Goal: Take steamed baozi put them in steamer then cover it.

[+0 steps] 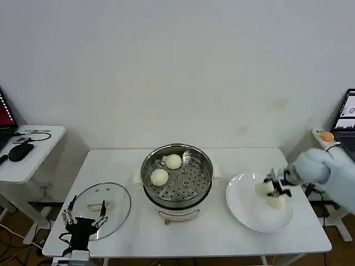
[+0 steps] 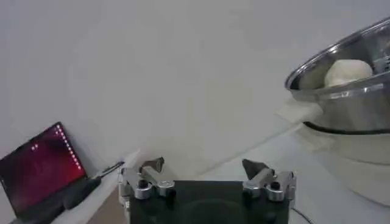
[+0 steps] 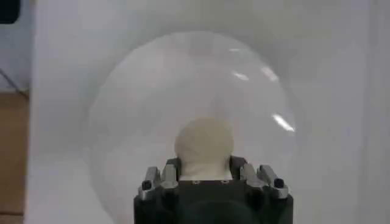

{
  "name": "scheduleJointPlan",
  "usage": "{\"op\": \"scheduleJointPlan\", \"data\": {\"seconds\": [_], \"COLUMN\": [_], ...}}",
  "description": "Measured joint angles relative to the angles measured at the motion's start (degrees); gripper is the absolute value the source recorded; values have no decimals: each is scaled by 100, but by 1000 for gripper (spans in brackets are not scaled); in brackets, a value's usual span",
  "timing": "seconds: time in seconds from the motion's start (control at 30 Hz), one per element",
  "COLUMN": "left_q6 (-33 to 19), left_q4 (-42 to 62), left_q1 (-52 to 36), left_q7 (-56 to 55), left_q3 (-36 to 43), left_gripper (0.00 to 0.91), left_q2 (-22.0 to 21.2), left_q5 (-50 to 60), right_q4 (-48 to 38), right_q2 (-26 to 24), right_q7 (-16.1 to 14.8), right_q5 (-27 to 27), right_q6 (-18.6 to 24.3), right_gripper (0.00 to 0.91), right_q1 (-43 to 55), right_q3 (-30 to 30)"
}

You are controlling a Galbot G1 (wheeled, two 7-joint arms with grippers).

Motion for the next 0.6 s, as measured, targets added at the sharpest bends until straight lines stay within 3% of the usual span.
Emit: {"op": "scheduleJointPlan", "data": {"seconds": [0.3,0.6], "left_q6": [-1,-20], "left_q4": [-65,-146], "left_q1": [83,210], "left_q7": [-6,-31], "left_q3": [-98,-210], "left_gripper": [907,907], "left_q2": [-15,-118], "left_q5": [-60,-51], "right_q4": [-104,63], "right_q2": [691,1700], "right_q7": [52,127], "right_q5": [527,938], "right_q6": [2,32], "right_gripper": [534,534], "right_q1": [1697,2404], "right_q3": [-909,-1443]}}
